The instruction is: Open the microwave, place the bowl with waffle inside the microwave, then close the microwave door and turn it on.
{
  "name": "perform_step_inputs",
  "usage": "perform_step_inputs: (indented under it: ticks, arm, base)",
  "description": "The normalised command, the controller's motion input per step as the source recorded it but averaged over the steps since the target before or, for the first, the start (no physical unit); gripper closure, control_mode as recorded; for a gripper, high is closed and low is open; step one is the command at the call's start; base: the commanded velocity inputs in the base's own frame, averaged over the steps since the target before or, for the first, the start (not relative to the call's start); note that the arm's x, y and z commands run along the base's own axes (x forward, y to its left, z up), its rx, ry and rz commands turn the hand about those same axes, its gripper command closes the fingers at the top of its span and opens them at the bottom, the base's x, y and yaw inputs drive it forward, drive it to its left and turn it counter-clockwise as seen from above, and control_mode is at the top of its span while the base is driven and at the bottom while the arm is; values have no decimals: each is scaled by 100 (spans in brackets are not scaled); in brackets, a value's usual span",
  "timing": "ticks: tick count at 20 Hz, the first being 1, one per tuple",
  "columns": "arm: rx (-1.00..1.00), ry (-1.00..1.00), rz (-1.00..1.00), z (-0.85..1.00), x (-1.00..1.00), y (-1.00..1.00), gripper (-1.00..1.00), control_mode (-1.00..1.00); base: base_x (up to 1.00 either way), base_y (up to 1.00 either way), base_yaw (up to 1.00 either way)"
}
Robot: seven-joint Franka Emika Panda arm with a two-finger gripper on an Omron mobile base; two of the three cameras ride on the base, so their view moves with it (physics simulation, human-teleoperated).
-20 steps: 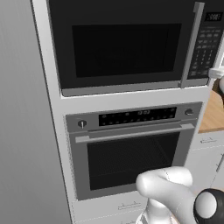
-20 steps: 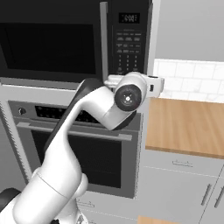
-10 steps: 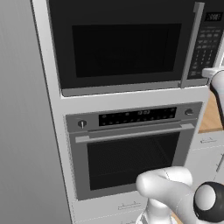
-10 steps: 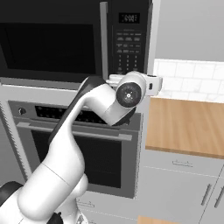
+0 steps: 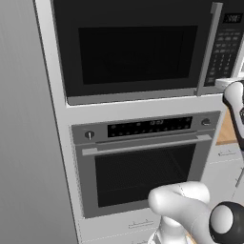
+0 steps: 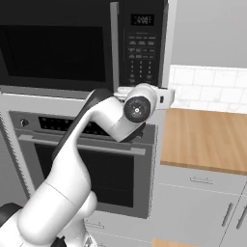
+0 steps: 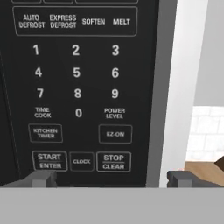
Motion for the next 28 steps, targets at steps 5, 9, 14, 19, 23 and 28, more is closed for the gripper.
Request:
perform_step_inputs:
  ticks: [5, 9, 14, 19, 23, 28]
  arm:
    - [0, 0, 0, 0, 14, 0, -100, -100]
    - [0, 0, 0, 0, 16, 0, -100, -100]
    - [0, 0, -2, 0, 26, 0, -100, -100]
    - [0, 0, -2, 0, 29, 0, -100, -100]
    - [0, 0, 0, -2, 8, 0, -100, -100]
    - [0, 0, 0, -5, 0, 0, -100, -100]
  base:
    - [0, 0, 0]
    - [0, 0, 0]
    - [0, 0, 0]
    - [0, 0, 0]
    - [0, 0, 0]
    - [0, 0, 0]
